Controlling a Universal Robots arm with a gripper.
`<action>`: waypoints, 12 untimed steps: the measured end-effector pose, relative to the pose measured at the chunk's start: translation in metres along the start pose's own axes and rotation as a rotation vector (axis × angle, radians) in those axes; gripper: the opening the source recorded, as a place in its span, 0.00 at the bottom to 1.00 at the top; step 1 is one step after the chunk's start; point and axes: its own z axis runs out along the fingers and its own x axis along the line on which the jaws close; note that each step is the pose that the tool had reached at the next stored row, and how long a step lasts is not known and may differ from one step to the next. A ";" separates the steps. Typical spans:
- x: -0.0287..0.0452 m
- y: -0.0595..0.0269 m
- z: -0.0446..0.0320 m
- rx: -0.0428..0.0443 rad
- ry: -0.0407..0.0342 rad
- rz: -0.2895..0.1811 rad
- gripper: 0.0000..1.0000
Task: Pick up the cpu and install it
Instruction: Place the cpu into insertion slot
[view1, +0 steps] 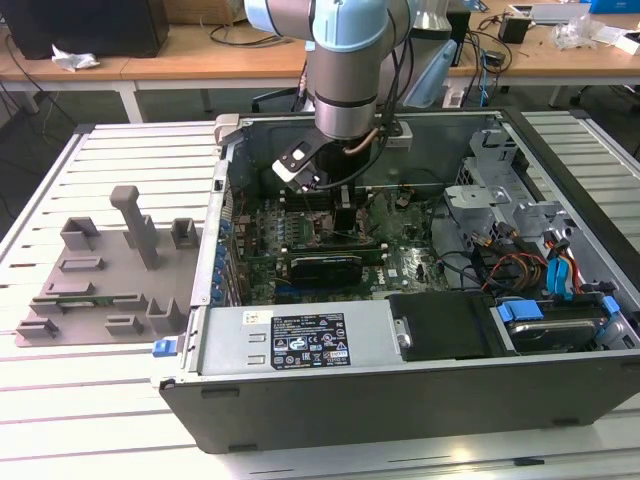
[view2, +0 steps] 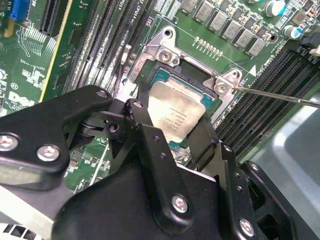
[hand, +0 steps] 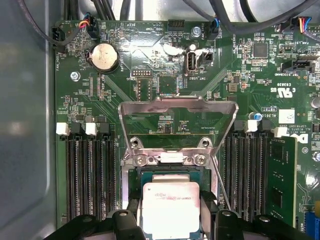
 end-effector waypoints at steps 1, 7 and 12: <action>0.0000 0.0000 0.0003 0.0001 -0.0001 0.000 0.55; 0.0000 0.0000 0.0007 0.0001 0.0000 0.000 0.55; 0.0006 0.0000 0.0008 0.0000 0.0000 0.000 0.55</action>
